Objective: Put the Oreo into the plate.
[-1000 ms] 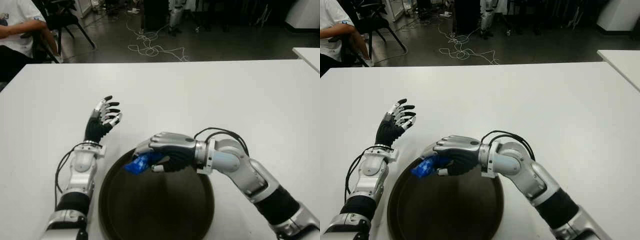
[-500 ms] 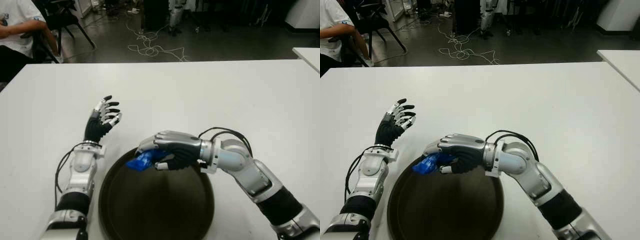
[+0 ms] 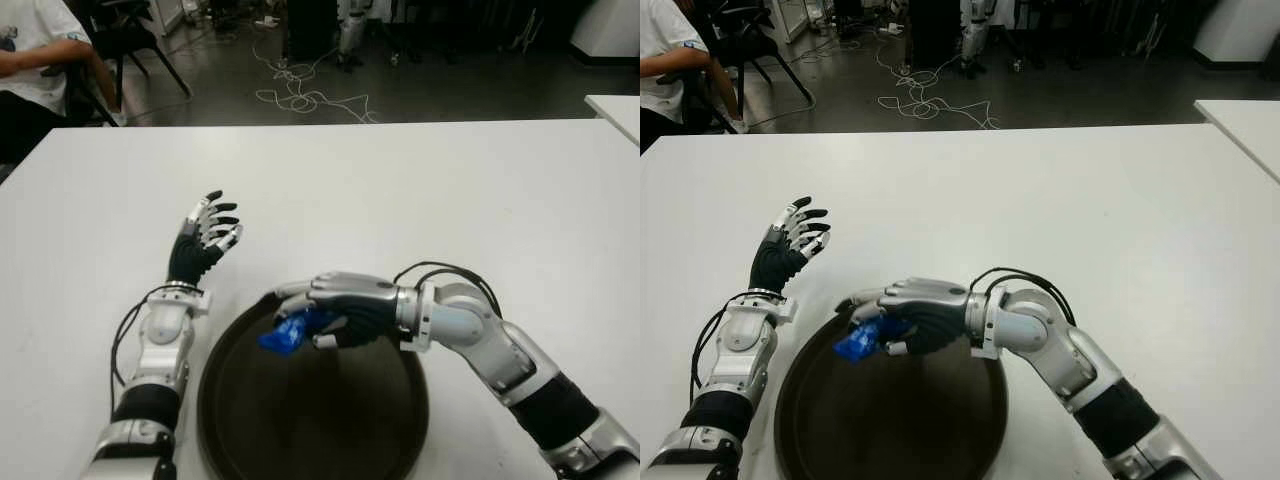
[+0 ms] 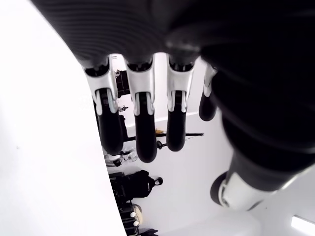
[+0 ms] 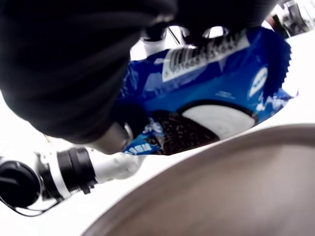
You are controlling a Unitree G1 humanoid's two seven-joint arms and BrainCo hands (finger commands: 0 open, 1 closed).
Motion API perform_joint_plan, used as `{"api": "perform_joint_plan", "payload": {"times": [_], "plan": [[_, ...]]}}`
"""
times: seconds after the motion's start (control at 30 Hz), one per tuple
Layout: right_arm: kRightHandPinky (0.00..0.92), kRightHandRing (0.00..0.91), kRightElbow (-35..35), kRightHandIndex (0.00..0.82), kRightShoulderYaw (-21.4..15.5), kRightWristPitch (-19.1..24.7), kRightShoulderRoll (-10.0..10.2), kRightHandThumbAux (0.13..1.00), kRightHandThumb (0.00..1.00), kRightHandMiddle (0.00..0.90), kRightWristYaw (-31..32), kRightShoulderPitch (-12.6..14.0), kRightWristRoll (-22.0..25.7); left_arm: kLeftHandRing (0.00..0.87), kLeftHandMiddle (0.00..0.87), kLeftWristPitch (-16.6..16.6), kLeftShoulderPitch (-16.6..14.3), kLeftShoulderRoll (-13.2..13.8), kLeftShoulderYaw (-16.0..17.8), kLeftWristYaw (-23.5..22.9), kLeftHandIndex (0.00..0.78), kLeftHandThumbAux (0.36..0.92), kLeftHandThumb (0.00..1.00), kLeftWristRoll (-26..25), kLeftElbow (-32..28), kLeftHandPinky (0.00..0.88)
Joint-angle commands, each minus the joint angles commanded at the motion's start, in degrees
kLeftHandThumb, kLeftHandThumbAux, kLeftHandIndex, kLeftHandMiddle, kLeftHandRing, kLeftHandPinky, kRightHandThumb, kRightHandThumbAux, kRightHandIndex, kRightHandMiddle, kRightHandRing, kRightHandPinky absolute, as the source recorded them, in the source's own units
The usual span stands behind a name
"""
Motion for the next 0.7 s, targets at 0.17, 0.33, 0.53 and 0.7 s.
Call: {"api": "perform_joint_plan", "payload": {"times": [0.17, 0.33, 0.53, 0.7], "plan": [[0.0, 0.0, -0.05, 0.0, -0.38, -0.56, 0.08, 0.694, 0.001, 0.0, -0.91, 0.06, -0.84, 0.295, 0.271, -0.03, -0.02, -0.07, 0.01, -0.34, 0.146, 0.739, 0.51, -0.34, 0.01, 0.317], [0.0, 0.0, -0.56, 0.0, -0.63, 0.03, -0.01, 0.656, 0.0, 0.0, -0.85, 0.12, -1.21, 0.281, 0.257, -0.13, 0.02, -0.13, 0.09, -0.69, 0.144, 0.736, 0.504, -0.7, 0.07, 0.303], [0.0, 0.0, -0.76, 0.0, -0.84, 0.73, -0.15, 0.632, 0.0, 0.0, -0.53, -0.31, -1.62, 0.271, 0.247, -0.44, -0.1, 0.12, 0.05, 0.1, 0.136, 0.74, 0.518, 0.01, 0.59, 0.297], [0.0, 0.0, -1.14, 0.0, -1.07, 1.75, -0.26, 0.613, 0.0, 0.0, -0.26, -0.56, -1.8, 0.271, 0.247, -1.11, -0.27, 0.34, -0.05, 0.56, 0.134, 0.739, 0.514, 0.63, 1.25, 0.298]]}}
